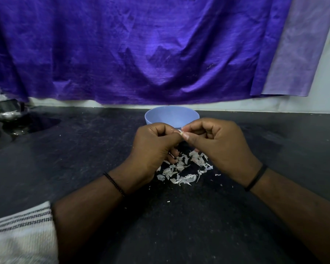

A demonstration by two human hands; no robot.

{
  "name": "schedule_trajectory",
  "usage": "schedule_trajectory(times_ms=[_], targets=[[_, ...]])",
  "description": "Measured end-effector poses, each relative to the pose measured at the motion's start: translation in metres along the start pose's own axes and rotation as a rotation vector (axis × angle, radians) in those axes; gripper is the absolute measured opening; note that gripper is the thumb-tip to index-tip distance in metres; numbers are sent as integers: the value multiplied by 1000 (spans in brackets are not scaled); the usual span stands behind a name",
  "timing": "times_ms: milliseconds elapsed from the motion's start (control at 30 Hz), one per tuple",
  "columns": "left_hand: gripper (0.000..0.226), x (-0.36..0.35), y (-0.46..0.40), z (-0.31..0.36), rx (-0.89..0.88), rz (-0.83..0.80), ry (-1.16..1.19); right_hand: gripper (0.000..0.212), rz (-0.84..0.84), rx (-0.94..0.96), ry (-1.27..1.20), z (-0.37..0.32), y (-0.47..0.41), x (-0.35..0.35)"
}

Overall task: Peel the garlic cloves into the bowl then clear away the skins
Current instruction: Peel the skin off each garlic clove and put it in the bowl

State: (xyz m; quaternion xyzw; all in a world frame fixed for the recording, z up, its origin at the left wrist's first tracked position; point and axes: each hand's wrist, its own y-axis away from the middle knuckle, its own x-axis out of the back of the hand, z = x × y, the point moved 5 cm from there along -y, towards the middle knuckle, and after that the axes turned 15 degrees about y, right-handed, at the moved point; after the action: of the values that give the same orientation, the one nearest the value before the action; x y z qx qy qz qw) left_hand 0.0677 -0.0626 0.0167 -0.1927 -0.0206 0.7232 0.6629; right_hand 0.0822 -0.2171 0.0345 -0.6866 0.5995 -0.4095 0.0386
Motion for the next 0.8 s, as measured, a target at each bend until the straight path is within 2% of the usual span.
schedule_trajectory(times_ms=[267,567,800], targets=[[11,-2,1,1,5,-37,-4,8,-67,-133,-162,8,-3,-2],[8,-5,2,-1,4,-64,-18,15,-269,-380,-416,14,2,-16],[8,-6,3,1,-7,-72,-34,18,-308,-472,-478,16,4,-18]])
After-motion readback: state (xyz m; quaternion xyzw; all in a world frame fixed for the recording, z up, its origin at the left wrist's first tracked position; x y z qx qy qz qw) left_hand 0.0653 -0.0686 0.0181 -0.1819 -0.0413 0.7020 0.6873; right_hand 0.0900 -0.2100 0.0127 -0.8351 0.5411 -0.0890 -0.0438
